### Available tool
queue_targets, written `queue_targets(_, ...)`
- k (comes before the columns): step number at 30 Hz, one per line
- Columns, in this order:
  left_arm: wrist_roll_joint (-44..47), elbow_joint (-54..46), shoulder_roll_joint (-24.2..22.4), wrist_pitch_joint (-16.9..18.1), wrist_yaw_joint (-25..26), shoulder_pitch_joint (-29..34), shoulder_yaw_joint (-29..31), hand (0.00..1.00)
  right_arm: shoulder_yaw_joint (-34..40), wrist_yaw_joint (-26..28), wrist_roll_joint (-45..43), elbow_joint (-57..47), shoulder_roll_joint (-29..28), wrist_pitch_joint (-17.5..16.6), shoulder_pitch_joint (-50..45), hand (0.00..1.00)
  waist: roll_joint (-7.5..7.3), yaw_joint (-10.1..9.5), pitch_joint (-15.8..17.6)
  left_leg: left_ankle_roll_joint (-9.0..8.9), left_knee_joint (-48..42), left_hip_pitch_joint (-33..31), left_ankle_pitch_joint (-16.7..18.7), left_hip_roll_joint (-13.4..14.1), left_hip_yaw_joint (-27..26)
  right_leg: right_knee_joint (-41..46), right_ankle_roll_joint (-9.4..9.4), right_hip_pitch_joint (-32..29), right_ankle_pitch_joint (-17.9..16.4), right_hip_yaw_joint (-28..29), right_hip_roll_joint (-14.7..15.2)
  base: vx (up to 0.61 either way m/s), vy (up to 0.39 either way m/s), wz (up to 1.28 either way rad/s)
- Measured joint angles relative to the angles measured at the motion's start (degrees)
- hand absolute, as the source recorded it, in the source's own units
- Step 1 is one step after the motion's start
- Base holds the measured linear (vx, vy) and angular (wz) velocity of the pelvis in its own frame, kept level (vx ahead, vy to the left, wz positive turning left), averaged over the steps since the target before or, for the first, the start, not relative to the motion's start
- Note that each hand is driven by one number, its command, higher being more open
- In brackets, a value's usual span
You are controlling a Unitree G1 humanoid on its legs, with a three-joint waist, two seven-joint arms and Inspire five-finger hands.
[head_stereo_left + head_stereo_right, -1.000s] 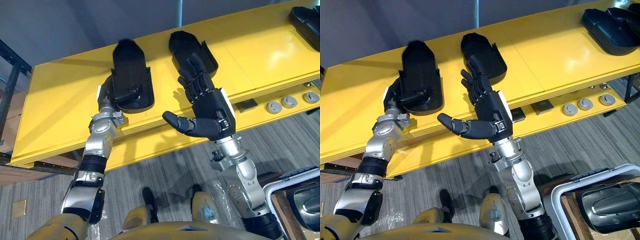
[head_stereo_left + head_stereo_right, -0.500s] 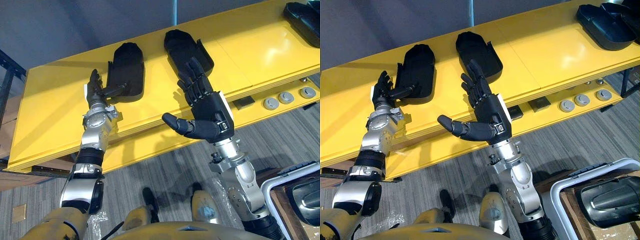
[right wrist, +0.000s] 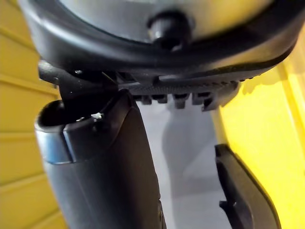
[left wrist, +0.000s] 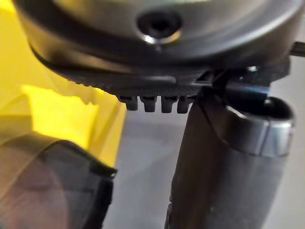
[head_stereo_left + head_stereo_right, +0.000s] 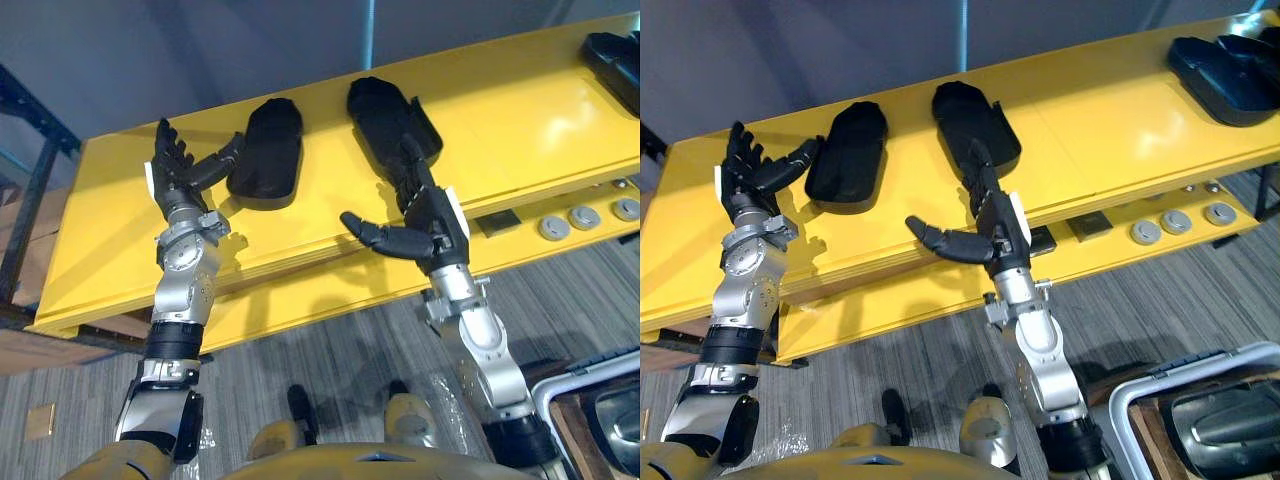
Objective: Walk over and take three plastic housings, then place them on the shelf
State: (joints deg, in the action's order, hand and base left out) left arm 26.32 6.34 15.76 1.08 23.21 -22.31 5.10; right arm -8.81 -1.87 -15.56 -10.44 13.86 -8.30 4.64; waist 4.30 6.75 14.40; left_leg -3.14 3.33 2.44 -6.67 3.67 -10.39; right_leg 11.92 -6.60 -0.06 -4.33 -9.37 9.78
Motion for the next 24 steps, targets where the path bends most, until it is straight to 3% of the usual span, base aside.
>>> queue_targets(3,-0.8,-7.6,-0.2,0.0,-1.0,5.4,0.4,1.0,2.8,-2.0,0.1,1.2,-0.1,0.3,2.2,1.0,0.03,-1.48,0.0,0.05,-1.3,-0.1,0.4,0.0,1.7,-0.5,0.01,1.6,0.0,-1.6,0.1,-0.01,-0.009,0.28)
queue_targets(6,-2.8,-20.8,-2.7,0.5,-4.7,17.1,3.4,1.0,6.4,-2.7,0.1,0.5,-0.3,0.1,-0.3,1.0,0.02,-2.56,-0.1,-0.11,-2.0,-0.1,1.0,-0.1,3.1,-1.8,0.06,3.5,0.0,-3.2,0.1,-0.01,-0.006,0.23)
queue_targets(7,-2.7,-24.4,-4.0,1.7,-6.5,21.1,4.5,1.0,8.0,-2.5,-0.3,0.1,-0.4,0.0,-2.3,1.0,0.11,-3.43,-0.2,-0.17,-2.1,-0.2,1.3,0.0,3.1,-2.4,0.0,3.7,0.1,-3.2,0.0,-0.01,0.003,0.13)
queue_targets(10,-2.6,-28.4,-5.2,5.5,-10.6,26.6,6.8,1.0,12.3,-1.2,-0.5,-1.2,-0.6,-0.1,-6.2,1.0,0.63,-3.63,-0.6,-0.43,-2.2,-2.3,1.1,-0.1,3.9,-3.6,0.08,2.9,0.2,-4.2,-0.1,-0.03,0.008,0.2)
queue_targets(16,-1.2,-29.5,-5.9,10.1,-14.5,26.9,7.5,1.0,14.0,0.0,-0.5,-1.8,-0.6,-1.2,-6.0,1.0,-0.01,-3.65,-1.0,-0.01,-2.3,-3.3,0.6,0.2,4.0,-6.1,0.32,2.9,2.7,-3.9,-0.8,0.0,0.003,-0.03)
queue_targets(24,-1.3,-30.5,-6.3,13.3,-14.3,26.9,6.1,1.0,12.7,3.8,0.2,-1.9,-0.6,-1.1,-4.8,1.0,-1.88,-3.8,-0.8,-0.25,-2.3,-4.4,0.5,1.0,3.1,-7.1,0.59,1.7,3.6,-2.9,-1.7,-0.01,-0.002,-0.07)
